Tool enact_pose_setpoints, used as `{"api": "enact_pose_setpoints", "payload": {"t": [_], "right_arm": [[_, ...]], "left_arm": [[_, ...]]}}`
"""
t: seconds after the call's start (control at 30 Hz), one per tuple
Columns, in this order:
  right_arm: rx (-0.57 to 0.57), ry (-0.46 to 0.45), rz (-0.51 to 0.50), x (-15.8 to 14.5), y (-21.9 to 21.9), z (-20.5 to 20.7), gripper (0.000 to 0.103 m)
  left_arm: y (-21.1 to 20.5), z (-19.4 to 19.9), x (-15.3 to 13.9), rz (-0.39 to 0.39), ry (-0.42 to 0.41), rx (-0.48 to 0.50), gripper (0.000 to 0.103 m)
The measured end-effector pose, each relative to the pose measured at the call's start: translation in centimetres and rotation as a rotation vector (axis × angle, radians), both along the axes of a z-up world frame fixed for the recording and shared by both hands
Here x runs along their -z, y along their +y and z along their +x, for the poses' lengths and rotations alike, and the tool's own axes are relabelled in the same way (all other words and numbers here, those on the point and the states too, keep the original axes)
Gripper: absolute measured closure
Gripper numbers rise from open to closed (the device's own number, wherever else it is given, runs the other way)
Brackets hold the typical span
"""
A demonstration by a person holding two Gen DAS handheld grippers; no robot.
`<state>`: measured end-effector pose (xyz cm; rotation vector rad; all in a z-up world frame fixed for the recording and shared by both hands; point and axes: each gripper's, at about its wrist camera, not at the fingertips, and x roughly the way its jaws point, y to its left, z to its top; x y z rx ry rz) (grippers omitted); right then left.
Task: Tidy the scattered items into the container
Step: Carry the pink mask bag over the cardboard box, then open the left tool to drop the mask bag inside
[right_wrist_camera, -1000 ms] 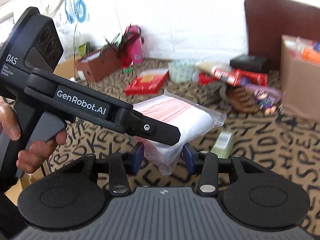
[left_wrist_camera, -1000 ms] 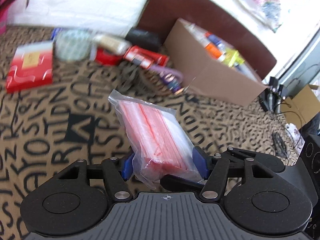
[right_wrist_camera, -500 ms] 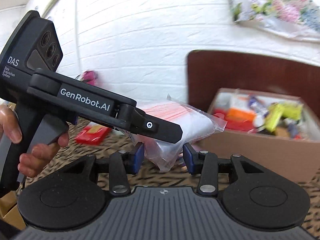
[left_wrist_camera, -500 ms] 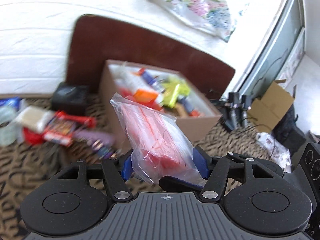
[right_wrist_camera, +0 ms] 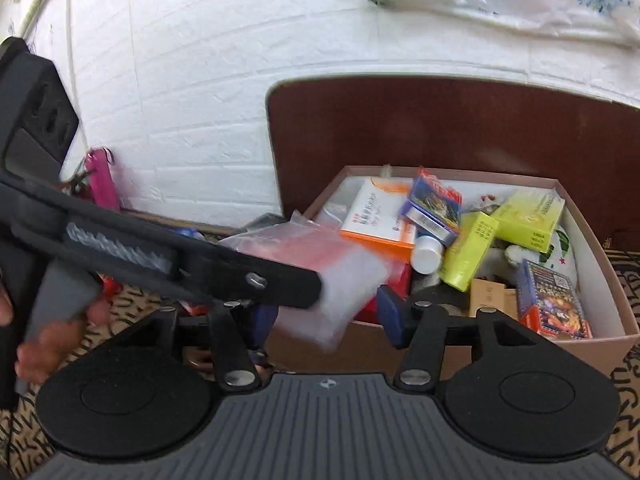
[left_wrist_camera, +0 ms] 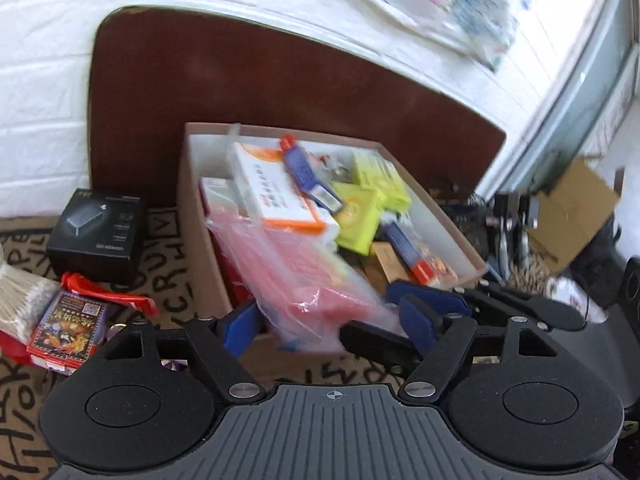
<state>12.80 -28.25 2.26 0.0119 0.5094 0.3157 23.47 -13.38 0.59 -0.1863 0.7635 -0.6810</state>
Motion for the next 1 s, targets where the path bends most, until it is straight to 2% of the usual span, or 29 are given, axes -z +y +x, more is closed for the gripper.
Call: {"api": "enact_pose_setpoints", "payload": {"t": [0.07,0.2,0.3,0.47,0.6,0.83,0.9,0.93,0.97,1.0], "right_arm": [[-0.020,-0.011,-0.044,0.0,0.3,-0.1,0.046],[-0.025,0.007,-0.085,0.6,1.5,0.7,0.054],[-0.010,0.018,-0.107,0.9,1.9,1.5,0.054],[-0.005,0.072,-0.131,1.8,2.0,4.3,0.055],[-0.006,0.079,-0.120,2.2,1.9,5.9,0.054],[0.000,0.063,-0.104,2.0,1.7,3.4,0.039],[0.033,0.033,-0.096,1.6,1.4,1.9,0.023],[0.058,0.019,-0.093,1.2,1.1,1.1,0.010],[0.082,0.002,-0.090,0.8,0.7,0.3,0.006],[0.095,-0.010,-0.092,0.3,0.3,-0.6,0.005]], "left_arm": [[0.2,0.4,-0.1,-0.002,-0.011,0.002,0.018],[-1.1,1.1,0.3,0.051,-0.028,0.048,0.022],[-1.9,1.7,0.6,0.074,-0.044,0.043,0.026],[-2.5,4.2,1.7,0.074,-0.002,0.020,0.025],[-2.6,5.3,1.8,0.080,-0.010,-0.005,0.026],[-1.6,2.6,1.3,0.083,-0.025,0.030,0.014],[-1.4,1.3,0.8,0.075,-0.039,0.019,0.008],[-1.2,0.6,0.5,0.074,-0.046,0.018,0.005],[-1.2,-0.1,0.1,0.074,-0.057,0.017,0.000],[-1.1,-0.7,-0.3,0.073,-0.073,0.017,0.000]]}}
